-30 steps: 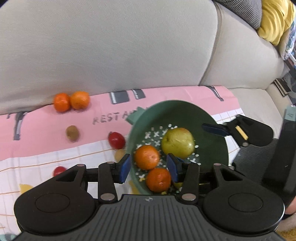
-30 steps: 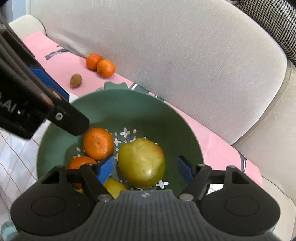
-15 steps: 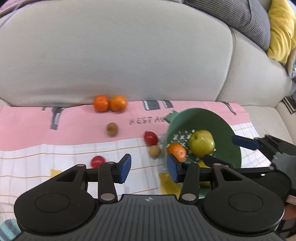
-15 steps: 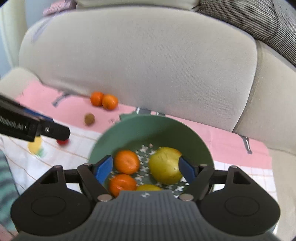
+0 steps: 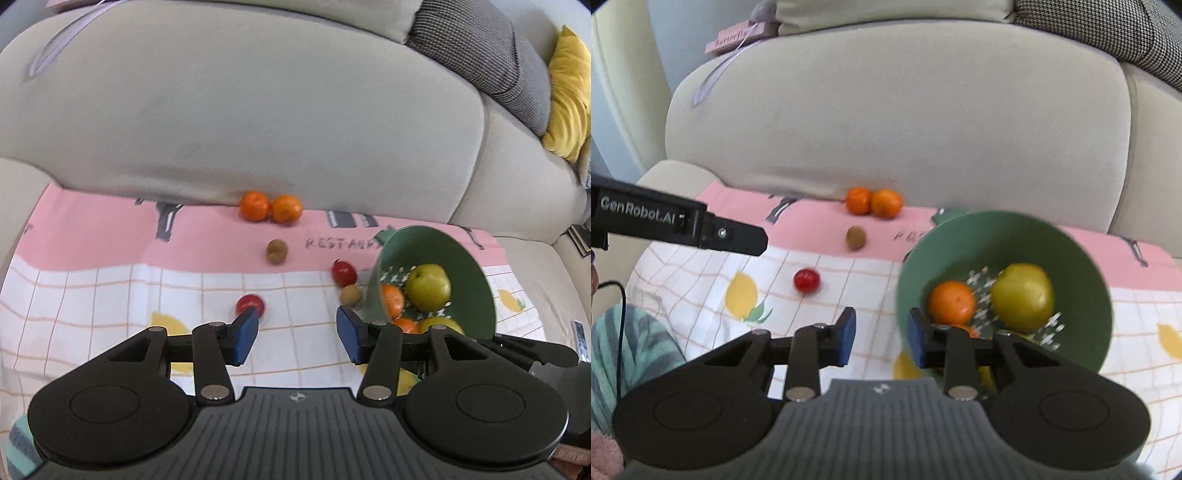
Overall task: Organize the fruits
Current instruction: 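Withdraw both open grippers from the colander toward the loose fruit, then grasp the small tan round fruit with the right gripper while the left gripper grasps a red tomato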
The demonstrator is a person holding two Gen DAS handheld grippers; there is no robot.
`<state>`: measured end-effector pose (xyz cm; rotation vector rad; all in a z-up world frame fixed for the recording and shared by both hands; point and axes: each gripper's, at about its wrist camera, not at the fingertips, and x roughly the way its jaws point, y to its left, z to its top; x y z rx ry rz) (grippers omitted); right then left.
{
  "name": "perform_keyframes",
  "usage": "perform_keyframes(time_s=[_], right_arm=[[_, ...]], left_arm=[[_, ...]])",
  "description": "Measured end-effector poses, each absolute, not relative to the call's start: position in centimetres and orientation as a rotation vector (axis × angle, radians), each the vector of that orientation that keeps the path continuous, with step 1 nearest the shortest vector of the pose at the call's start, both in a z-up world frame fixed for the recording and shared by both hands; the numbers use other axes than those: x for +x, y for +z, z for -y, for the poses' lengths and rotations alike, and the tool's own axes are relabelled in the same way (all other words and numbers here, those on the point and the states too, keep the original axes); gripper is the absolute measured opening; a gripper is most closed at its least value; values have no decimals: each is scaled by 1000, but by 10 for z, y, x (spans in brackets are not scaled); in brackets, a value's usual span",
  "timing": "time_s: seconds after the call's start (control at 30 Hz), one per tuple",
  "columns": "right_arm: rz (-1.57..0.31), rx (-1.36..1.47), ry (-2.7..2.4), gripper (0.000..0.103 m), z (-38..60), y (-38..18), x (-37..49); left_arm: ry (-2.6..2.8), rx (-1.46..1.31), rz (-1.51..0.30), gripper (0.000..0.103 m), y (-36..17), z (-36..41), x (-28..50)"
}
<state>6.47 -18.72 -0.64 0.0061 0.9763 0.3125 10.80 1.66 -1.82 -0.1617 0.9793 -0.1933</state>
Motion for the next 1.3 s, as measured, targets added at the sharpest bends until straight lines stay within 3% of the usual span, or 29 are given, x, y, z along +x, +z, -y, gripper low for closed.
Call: perform_keyframes(time_s=[0.8, 1.03, 1.3], right_arm=[[-997, -78, 75, 21, 135, -69, 74], [-936, -141, 1, 0, 135, -71, 77], [-926, -123, -110, 0, 162, -76, 101]], left_arm=[[-120, -186, -1038, 58, -74, -23, 132], [-115, -194, -1066, 57, -86, -25, 138], [-110, -197, -1077, 57, -93, -27, 144]])
